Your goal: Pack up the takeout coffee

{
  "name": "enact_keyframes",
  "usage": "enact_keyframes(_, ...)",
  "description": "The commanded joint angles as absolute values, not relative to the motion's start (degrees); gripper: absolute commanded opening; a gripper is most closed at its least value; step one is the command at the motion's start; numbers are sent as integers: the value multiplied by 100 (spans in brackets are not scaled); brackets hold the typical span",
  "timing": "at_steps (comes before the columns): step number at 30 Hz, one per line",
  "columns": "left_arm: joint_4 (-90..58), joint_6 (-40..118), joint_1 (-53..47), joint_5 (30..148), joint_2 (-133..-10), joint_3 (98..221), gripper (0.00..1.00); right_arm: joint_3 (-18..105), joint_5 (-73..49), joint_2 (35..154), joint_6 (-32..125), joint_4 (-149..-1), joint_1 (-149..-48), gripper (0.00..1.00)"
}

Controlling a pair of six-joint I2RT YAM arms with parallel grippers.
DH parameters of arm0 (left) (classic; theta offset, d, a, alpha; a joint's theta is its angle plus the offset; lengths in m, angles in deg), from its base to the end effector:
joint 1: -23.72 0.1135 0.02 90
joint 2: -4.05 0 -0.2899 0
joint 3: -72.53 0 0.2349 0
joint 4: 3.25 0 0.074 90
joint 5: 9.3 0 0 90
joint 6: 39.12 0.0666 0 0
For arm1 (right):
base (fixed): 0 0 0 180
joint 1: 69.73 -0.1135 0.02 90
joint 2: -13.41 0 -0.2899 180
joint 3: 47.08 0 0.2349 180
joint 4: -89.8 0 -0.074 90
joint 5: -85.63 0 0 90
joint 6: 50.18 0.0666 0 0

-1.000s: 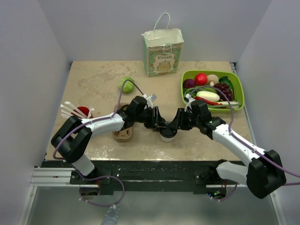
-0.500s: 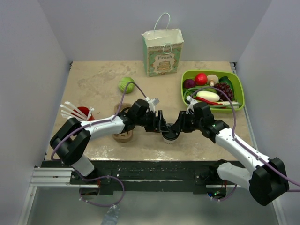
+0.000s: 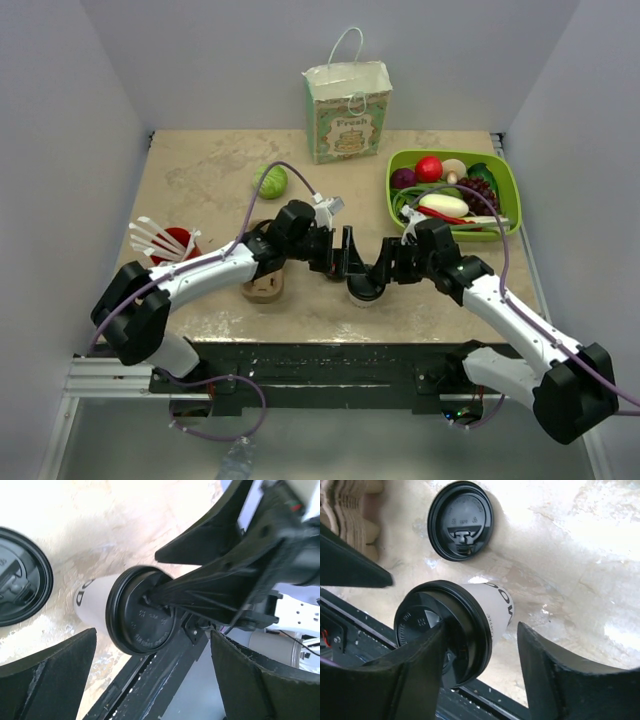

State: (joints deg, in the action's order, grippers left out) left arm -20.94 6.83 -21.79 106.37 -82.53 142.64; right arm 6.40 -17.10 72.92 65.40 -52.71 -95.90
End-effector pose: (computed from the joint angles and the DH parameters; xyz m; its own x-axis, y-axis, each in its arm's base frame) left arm 0.2169 -0.2620 0.2610 -0.9045 0.0265 -0.4256 0.3691 0.5487 -0.7502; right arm 0.1796 0.1046 0.2429 -0.8051 0.0736 -0.5885 -0.2505 0.8572 0.4500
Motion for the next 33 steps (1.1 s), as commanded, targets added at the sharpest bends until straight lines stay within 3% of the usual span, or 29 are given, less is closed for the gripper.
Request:
enact_keyframes(1,-2444,1010,-2207,10400,-7849,14674,100,903,-1457,7099,6390,-4614,-9557,63)
enact_keyframes(15,-4440,1257,-1848,8431,-7110,15272,100,1430,-1739,6800,6144,-4570,-9565,75)
enact_keyframes(18,-5072,1142,-1558,7913,-6952,15246,100,1676,-1212,6633,6152,-4403,-9557,81)
enact_keyframes(19,-5387,1072,-1461,7833,-6908,15194,100,1746,-1063,6589,6205,-4385,-9565,89)
enact_keyframes(22,-5898,932,-1223,7324,-6793,15044,100,2010,-264,6448,6354,-4289,-9557,98)
enact_keyframes(28,-5963,966,-994,6734,-7047,15174,99,2168,933,6386,6714,-4394,-9565,98)
enact_keyframes(33,-5646,1352,-906,6514,-7652,15588,88,2283,1347,6605,6426,-4429,-9557,98)
